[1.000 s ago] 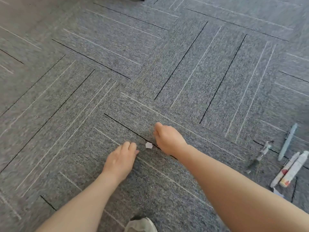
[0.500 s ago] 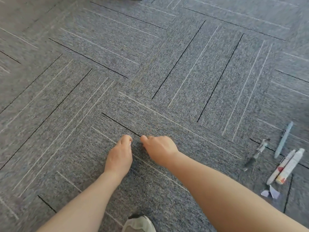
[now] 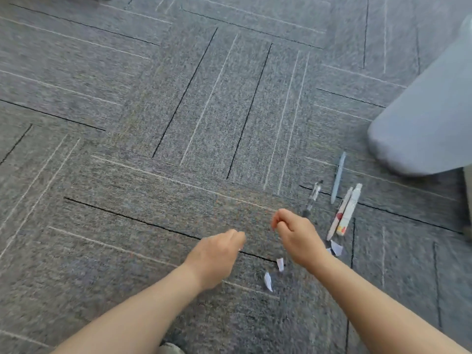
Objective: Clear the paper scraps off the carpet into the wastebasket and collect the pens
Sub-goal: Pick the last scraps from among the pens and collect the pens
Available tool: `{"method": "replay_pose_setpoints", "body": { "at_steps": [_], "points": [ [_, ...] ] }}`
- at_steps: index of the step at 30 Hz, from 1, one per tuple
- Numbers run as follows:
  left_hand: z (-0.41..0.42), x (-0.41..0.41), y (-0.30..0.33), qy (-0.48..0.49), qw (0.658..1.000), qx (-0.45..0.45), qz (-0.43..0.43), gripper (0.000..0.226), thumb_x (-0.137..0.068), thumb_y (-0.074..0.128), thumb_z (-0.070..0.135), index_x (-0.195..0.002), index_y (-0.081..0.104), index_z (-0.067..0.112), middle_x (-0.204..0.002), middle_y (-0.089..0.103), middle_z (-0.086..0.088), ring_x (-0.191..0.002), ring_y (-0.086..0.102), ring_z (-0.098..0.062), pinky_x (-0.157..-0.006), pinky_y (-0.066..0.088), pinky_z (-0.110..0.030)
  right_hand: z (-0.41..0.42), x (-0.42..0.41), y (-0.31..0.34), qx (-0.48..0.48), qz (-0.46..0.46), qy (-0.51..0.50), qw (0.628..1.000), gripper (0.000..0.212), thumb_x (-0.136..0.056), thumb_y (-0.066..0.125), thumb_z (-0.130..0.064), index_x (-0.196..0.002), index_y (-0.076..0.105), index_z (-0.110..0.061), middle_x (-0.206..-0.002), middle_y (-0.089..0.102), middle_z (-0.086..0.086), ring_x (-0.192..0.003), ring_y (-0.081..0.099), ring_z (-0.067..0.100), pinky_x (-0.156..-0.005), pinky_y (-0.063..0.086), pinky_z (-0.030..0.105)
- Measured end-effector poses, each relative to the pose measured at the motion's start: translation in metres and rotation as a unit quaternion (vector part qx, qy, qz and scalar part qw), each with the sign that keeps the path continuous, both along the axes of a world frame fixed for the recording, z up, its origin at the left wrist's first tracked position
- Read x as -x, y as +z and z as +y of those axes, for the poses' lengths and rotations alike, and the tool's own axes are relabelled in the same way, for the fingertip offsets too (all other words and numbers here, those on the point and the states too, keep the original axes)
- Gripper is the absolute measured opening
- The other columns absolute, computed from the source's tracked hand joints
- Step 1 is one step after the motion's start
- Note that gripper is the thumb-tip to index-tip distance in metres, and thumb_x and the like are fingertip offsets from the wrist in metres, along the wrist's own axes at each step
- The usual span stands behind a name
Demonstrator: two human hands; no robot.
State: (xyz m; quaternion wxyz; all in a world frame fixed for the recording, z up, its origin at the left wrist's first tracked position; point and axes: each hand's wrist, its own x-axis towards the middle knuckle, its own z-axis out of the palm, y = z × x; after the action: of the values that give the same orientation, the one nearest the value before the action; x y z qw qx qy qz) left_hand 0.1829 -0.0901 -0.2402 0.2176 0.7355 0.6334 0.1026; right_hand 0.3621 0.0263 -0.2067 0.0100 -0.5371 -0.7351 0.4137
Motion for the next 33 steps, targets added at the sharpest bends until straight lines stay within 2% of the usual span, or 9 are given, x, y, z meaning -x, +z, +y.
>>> {"method": "replay_pose_setpoints", "body": {
  "at_steps": [3, 8, 16, 18, 20, 23, 25, 29, 33],
  "points": [
    [0.002, -0.033, -0.003, -0.102, 0.995, -0.009, -0.017, 0.007, -0.085, 0.039, 0.023, -0.092, 0.042, 0.021, -0.073, 0.056, 0.002, -0.059, 0.059, -0.022, -0.042, 0.043, -0.031, -0.016, -0.043, -0.005, -0.067, -0.070, 0.045, 0.994, 0.006, -0.096, 0.047, -0.026, -0.098, 0.052, -0.025, -0.070, 0.066, 0.002, -0.068, 0.061, 0.027, -0.060, 0.047, 0.041],
    [0.000, -0.048, -0.008, -0.239, 0.971, -0.023, 0.008, 0.023, -0.089, 0.042, 0.039, -0.099, 0.048, 0.019, -0.073, 0.058, 0.002, -0.059, 0.060, -0.021, -0.042, 0.049, -0.033, -0.044, -0.062, -0.011, -0.044, -0.118, 0.168, 0.978, 0.027, -0.095, 0.048, -0.042, -0.118, 0.040, -0.031, -0.091, 0.071, 0.001, -0.086, 0.066, 0.029, -0.063, 0.048, 0.037],
    [0.008, -0.048, -0.011, -0.276, 0.958, -0.051, 0.062, 0.010, -0.075, 0.040, 0.018, -0.085, 0.041, 0.019, -0.065, 0.054, 0.003, -0.049, 0.055, -0.018, -0.034, 0.043, -0.026, -0.042, -0.053, -0.010, -0.079, -0.163, 0.262, 0.948, 0.015, -0.100, 0.039, -0.034, -0.105, 0.041, -0.019, -0.097, 0.066, 0.008, -0.085, 0.063, 0.036, -0.060, 0.044, 0.040],
    [0.011, -0.049, -0.005, -0.225, 0.973, -0.045, 0.038, 0.003, -0.082, 0.042, 0.022, -0.081, 0.040, 0.021, -0.063, 0.053, 0.006, -0.047, 0.054, -0.015, -0.036, 0.039, -0.025, -0.040, -0.056, -0.009, -0.031, -0.098, 0.157, 0.982, 0.013, -0.100, 0.041, -0.029, -0.092, 0.040, -0.018, -0.084, 0.063, 0.007, -0.076, 0.059, 0.032, -0.062, 0.042, 0.041],
    [0.019, -0.049, 0.001, -0.126, 0.992, -0.034, 0.000, 0.013, -0.087, 0.047, 0.021, -0.080, 0.035, 0.021, -0.060, 0.050, 0.005, -0.042, 0.050, -0.015, -0.037, 0.032, -0.026, -0.036, -0.065, -0.008, 0.014, 0.010, -0.042, 0.999, 0.020, -0.098, 0.046, -0.018, -0.078, 0.040, -0.017, -0.067, 0.053, 0.002, -0.062, 0.048, 0.021, -0.059, 0.037, 0.038],
    [0.042, -0.054, 0.010, -0.032, 0.998, 0.002, -0.052, 0.022, -0.093, 0.044, 0.020, -0.080, 0.026, 0.022, -0.065, 0.036, 0.004, -0.046, 0.037, -0.019, -0.043, 0.027, -0.030, -0.029, -0.083, -0.006, 0.074, 0.151, -0.331, 0.929, 0.022, -0.089, 0.042, 0.002, -0.075, 0.046, -0.014, -0.059, 0.050, 0.001, -0.051, 0.037, 0.015, -0.049, 0.028, 0.029],
    [0.059, -0.067, 0.014, -0.046, 0.997, 0.031, -0.053, 0.018, -0.096, 0.038, 0.020, -0.083, 0.025, 0.021, -0.068, 0.030, 0.005, -0.052, 0.042, -0.024, -0.047, 0.031, -0.033, -0.026, -0.095, -0.004, 0.060, 0.160, -0.426, 0.888, 0.025, -0.085, 0.039, 0.004, -0.074, 0.051, -0.016, -0.059, 0.051, 0.001, -0.048, 0.035, 0.015, -0.047, 0.026, 0.027],
    [0.082, -0.106, 0.024, -0.050, 0.994, 0.087, -0.032, 0.003, -0.096, 0.037, 0.019, -0.098, 0.039, 0.018, -0.073, 0.054, -0.002, -0.072, 0.061, -0.030, -0.057, 0.043, -0.035, -0.031, -0.112, -0.003, -0.029, 0.022, -0.362, 0.931, 0.019, -0.097, 0.039, -0.011, -0.092, 0.053, -0.023, -0.069, 0.058, -0.004, -0.058, 0.051, 0.017, -0.054, 0.035, 0.033],
    [0.092, -0.139, 0.021, -0.121, 0.991, 0.065, -0.001, 0.026, -0.093, 0.039, 0.010, -0.117, 0.038, 0.018, -0.103, 0.064, -0.005, -0.088, 0.063, -0.030, -0.062, 0.042, -0.039, -0.028, -0.118, -0.010, -0.047, -0.054, -0.235, 0.969, 0.012, -0.101, 0.045, -0.031, -0.111, 0.047, -0.026, -0.075, 0.059, -0.006, -0.068, 0.054, 0.020, -0.058, 0.033, 0.034]
  ]
}}
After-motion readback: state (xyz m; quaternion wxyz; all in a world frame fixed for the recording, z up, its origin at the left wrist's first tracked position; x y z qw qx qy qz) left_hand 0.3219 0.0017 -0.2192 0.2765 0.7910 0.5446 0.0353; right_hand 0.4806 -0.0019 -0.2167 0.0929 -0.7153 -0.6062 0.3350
